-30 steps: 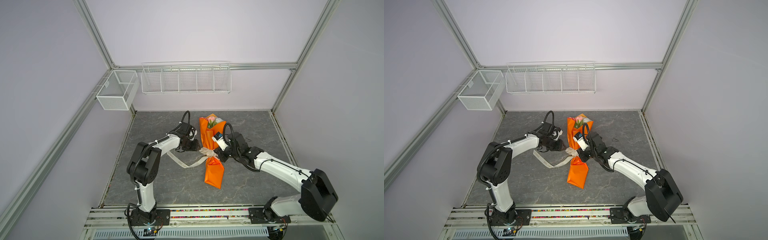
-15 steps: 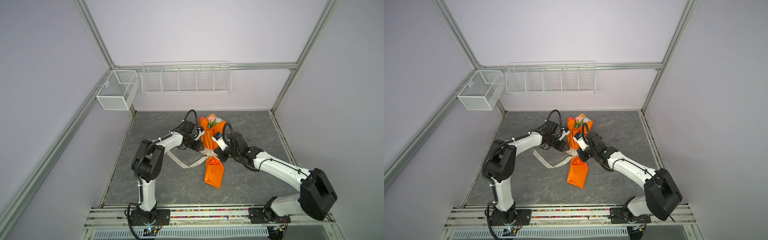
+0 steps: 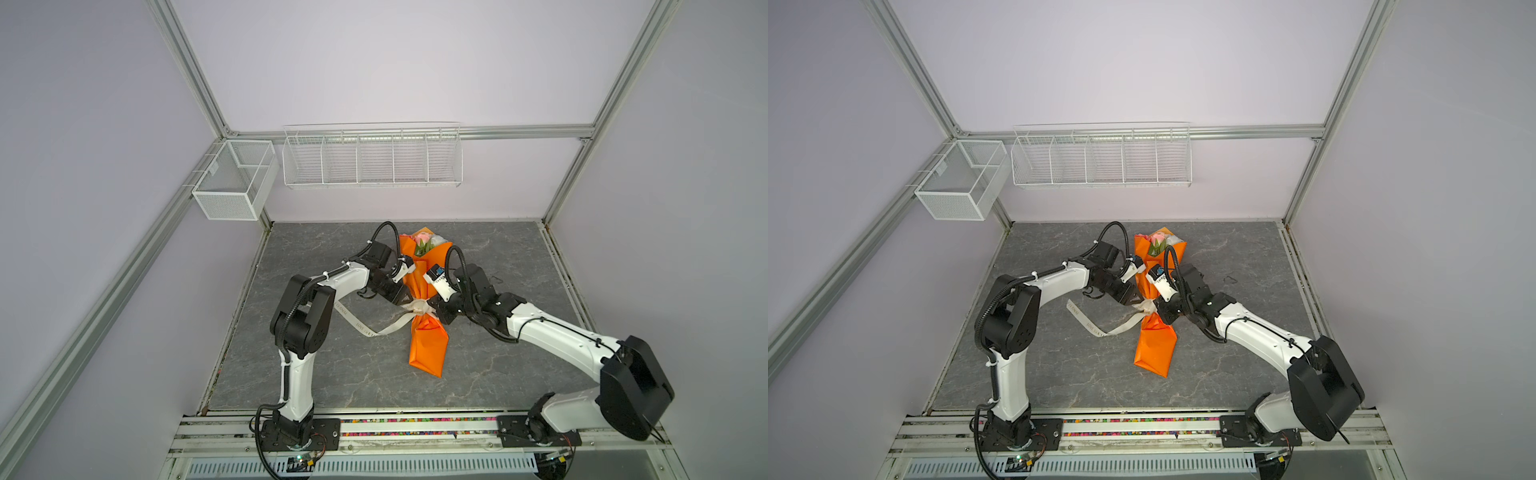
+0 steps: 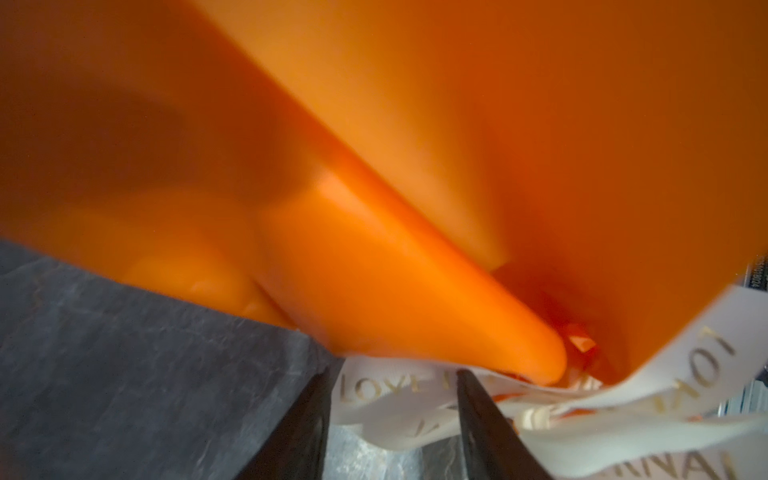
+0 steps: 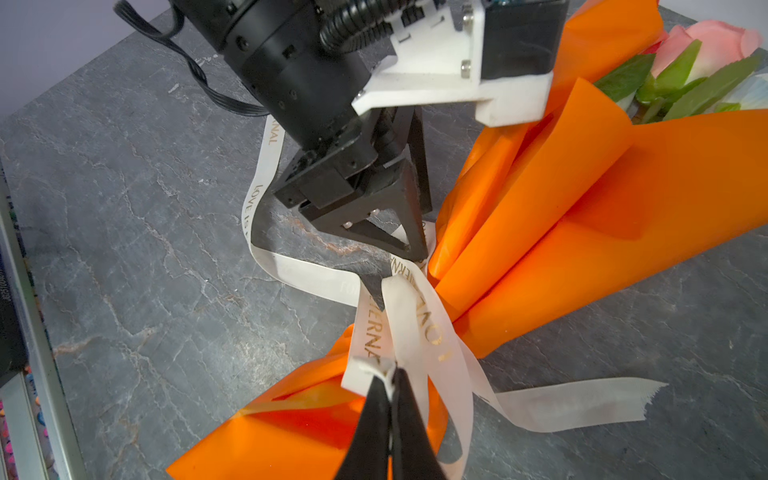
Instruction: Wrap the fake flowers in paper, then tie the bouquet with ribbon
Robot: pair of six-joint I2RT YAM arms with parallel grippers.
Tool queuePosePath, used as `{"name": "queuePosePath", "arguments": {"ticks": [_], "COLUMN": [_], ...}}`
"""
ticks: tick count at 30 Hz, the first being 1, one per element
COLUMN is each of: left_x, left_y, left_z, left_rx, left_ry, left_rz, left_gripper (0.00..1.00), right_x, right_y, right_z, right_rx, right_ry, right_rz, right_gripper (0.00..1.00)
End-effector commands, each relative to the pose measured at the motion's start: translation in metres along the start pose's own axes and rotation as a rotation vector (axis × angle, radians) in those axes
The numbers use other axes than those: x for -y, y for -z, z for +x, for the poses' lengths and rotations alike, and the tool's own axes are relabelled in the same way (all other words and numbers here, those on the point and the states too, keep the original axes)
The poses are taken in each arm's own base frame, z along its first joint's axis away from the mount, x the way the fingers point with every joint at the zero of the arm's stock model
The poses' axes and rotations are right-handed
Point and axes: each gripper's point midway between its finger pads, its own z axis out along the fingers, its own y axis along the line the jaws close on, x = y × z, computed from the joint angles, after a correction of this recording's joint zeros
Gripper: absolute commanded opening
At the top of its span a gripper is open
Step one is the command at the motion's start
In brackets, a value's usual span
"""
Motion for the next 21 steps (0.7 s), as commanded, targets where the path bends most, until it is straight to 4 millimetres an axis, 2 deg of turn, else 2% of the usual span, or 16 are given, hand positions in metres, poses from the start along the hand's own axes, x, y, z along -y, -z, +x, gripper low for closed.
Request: {"name": "queuePosePath", "arguments": {"ticks": [1, 4, 10, 15, 21], "left_x": [0.007, 0.008, 0.009, 0.014, 0.021], "left_y": [-0.007, -0.009, -0.006, 0.011, 0.036], "left_z": [0.004, 0.005, 0.004, -0.003, -0.008], "left_rx": [-0.03, -0.041, -0.04, -0.024, 0.025], "left_ry": [-0.034, -0.027, -0.028, -0.013, 0.057], "left_rz": [0.051, 0.067, 0.06, 0.037, -0.019], "left_gripper": [0.49, 0.48, 0.32, 0.16, 0.13], "right_x": [0.001, 0.002, 0.003, 0.006, 0.008], "right_y": [-0.001, -0.001, 0.0, -0.003, -0.002], "right_z": [-0.003, -0.003, -0.002, 0.002, 0.001], "right_rx": [-0.001, -0.003, -0.007, -0.022, -0.026], "right_ry": [0.023, 0.023, 0.024, 0.015, -0.003], "right_rz": [0.006, 0.009, 0.016, 0.028, 0.043], "right_gripper": [0.07, 0.07, 0.07, 0.07, 0.07]}}
